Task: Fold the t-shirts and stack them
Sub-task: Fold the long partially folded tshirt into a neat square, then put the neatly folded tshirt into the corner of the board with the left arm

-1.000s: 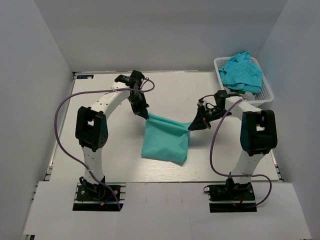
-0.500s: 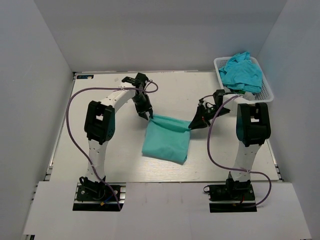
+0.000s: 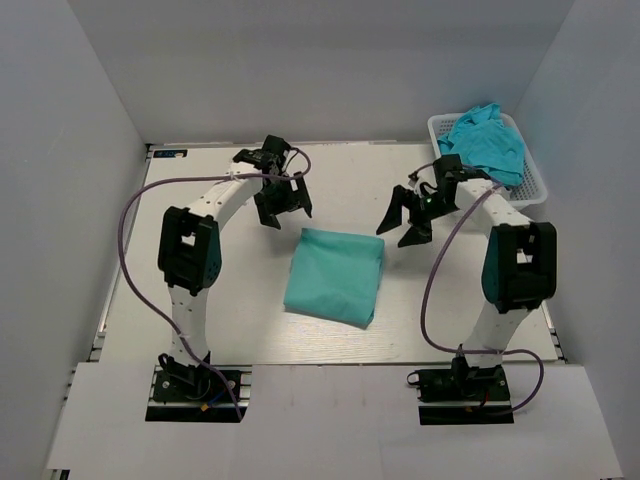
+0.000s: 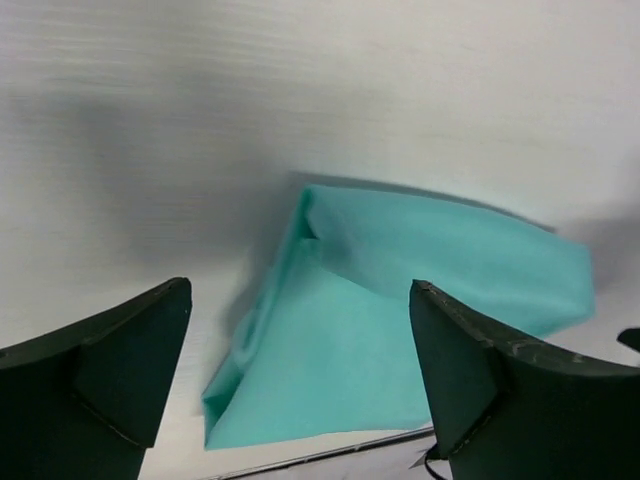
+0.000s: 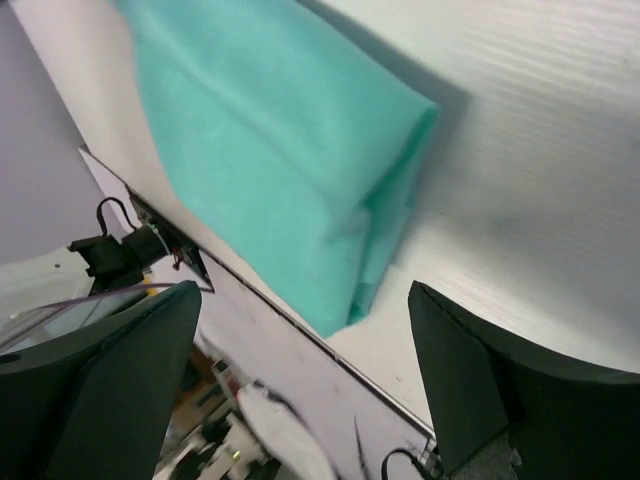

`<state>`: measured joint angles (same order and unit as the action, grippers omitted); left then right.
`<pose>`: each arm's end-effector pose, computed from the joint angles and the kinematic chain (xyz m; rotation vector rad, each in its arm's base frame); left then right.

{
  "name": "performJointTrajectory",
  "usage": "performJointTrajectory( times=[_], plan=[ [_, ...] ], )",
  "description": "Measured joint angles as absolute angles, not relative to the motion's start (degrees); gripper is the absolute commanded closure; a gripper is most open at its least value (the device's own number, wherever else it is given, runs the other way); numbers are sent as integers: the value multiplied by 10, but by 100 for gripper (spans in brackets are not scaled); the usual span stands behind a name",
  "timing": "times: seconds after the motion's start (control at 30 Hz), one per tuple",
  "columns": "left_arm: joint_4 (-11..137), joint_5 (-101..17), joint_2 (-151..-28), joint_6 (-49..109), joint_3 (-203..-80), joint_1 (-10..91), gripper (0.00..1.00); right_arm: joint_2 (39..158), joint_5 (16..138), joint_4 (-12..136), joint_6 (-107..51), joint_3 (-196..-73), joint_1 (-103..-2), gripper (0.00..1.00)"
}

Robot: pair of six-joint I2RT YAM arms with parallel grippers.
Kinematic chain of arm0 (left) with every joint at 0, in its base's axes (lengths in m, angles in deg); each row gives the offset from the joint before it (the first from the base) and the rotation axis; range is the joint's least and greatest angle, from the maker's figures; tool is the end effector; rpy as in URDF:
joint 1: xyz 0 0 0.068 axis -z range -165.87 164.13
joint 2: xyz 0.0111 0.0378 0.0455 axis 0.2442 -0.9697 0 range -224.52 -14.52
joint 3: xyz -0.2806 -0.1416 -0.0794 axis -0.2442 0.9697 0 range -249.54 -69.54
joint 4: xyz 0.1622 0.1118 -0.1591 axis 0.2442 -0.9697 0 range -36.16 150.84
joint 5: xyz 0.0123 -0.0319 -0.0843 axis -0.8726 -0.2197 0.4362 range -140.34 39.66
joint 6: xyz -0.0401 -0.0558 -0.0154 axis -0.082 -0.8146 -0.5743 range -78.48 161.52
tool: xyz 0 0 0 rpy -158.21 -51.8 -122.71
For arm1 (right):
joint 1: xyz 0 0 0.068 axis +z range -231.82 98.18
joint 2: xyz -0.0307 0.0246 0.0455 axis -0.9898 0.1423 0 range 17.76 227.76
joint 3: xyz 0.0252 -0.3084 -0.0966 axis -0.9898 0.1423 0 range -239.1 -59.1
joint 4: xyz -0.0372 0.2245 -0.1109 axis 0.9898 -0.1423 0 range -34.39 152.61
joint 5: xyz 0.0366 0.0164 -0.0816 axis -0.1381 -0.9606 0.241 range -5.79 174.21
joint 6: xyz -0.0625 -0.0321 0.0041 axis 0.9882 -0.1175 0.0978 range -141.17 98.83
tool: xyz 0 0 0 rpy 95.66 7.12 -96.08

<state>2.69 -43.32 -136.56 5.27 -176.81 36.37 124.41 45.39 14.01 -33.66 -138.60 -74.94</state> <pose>0.4326 -0.1844 0.2544 -0.3293 2.8998 -0.3703 0.3705 0.0810 0.2474 0.0140 2.8358 1.0436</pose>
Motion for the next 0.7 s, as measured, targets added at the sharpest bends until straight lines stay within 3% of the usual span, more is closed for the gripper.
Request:
performJointTrajectory(
  times=[0.23, 0.7],
  plan=[
    [123, -361, -1305, 47, -1681, 392, 0, 1162, 415, 251, -390, -1333, -693, 10],
    [239, -334, -1368, 22, -1612, 400, 0, 1310, 375, 480, -501, -1256, -703, 10]
  ],
)
